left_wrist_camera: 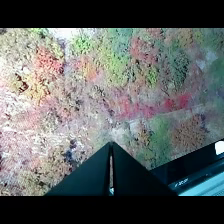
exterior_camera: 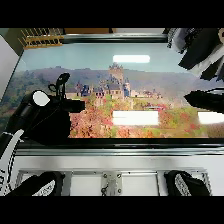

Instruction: Fold the clothes and pants, and hang the long-sleeved shirts on hangers.

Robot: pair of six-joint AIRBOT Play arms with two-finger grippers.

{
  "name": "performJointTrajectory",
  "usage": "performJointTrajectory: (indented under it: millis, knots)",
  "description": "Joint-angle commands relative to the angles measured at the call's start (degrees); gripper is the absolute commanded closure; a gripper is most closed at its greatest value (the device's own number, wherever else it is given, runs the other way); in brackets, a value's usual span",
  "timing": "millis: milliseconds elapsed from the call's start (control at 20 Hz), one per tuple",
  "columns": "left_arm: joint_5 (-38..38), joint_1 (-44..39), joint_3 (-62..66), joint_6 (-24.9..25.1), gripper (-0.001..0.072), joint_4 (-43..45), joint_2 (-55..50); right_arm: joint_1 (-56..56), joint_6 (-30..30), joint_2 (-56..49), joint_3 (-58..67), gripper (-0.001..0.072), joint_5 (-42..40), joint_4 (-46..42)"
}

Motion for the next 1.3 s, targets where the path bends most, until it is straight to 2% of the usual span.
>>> performJointTrajectory:
  millis: [0, 300, 350, 400, 450, 550, 800, 950, 1100, 1150, 1200, 1250]
  knots:
    - [0.0, 0.1, 0.0, 0.0, 0.0695, 0.0, 0.0, 0.0, 0.0, 0.0, 0.1, 0.0693, 0.0, 0.0]
    - [0.5, 0.1, 0.0, 0.2, 0.0694, 0.5, 0.0, 0.0, 0.0, 0.0, 0.1, 0.0693, 0.0, 0.0]
    - [-0.2, 1.0, 0.9, 1.0, 0.0372, 5.0, 0.4, 0.0, 0.0, 0.0, 0.1, 0.0693, 0.0, 0.0]
    - [-3.6, 3.5, 2.6, -1.7, 0.0138, 10.1, 1.5, 0.0, 0.0, 0.0, 0.1, 0.0693, 0.0, 0.0]
    - [-6.3, 7.9, 1.6, -6.6, 0.0135, 17.3, 4.9, 0.0, 0.0, 0.0, 0.1, 0.0693, 0.0, 0.0]
    - [-6.1, 13.7, -4.2, -10.5, 0.0134, 21.7, 10.2, 0.0, 0.0, 0.0, 0.1, 0.0693, 0.0, 0.0]
    - [-0.2, 25.3, -19.6, -11.5, 0.0133, 15.6, 16.0, 0.0, 0.0, 0.0, 0.1, 0.0693, 0.0, 0.0]
    - [4.8, 25.0, -24.7, -11.4, 0.0134, 8.3, 13.7, 0.0, 0.0, 0.0, 0.1, 0.0693, 0.0, 0.0]
    - [8.4, 20.2, -25.0, -11.5, 0.0135, 3.9, 7.8, 0.0, 0.0, 0.0, 0.1, 0.0693, 0.0, 0.0]
    - [8.8, 17.9, -23.6, -11.9, 0.0167, 2.4, 5.4, 0.0, 0.0, 0.0, 0.1, 0.0693, 0.0, 0.0]
    - [9.0, 15.1, -21.4, -12.0, 0.0385, 1.2, 3.1, 0.0, 0.0, 0.0, 0.1, 0.0693, 0.0, 0.0]
    - [9.0, 11.7, -18.7, -11.9, 0.0563, 0.5, 1.3, 0.0, 0.0, 0.0, 0.1, 0.0693, 0.0, 0.0]
